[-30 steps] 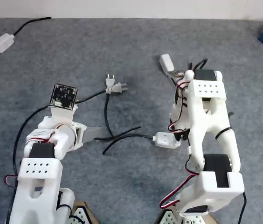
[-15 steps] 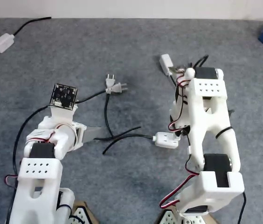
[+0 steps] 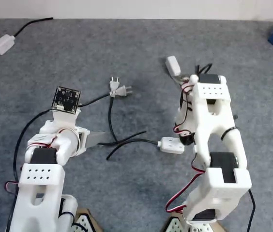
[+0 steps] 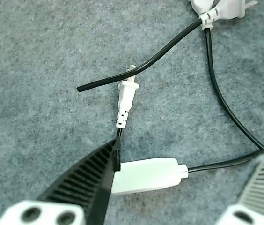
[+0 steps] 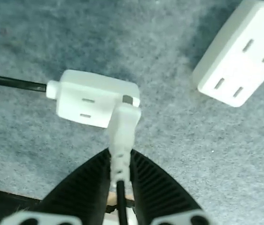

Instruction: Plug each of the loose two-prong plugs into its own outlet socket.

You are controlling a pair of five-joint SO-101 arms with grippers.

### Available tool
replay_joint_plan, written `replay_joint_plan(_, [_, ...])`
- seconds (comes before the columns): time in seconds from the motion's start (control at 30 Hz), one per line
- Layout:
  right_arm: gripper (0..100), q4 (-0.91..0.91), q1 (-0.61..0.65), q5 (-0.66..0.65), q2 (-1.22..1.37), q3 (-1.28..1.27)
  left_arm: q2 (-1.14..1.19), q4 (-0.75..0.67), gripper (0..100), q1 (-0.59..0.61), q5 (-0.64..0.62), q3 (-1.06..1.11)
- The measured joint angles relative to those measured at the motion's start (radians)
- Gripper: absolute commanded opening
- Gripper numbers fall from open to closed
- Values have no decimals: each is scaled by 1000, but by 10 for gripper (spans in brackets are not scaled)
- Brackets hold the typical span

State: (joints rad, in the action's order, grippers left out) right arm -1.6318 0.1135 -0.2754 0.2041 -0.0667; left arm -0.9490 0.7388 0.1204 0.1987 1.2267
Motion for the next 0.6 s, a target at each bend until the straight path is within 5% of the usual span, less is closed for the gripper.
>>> replay_joint_plan(0.6, [6,-78,51,0,-117,-2,0,0,415,0,0,0])
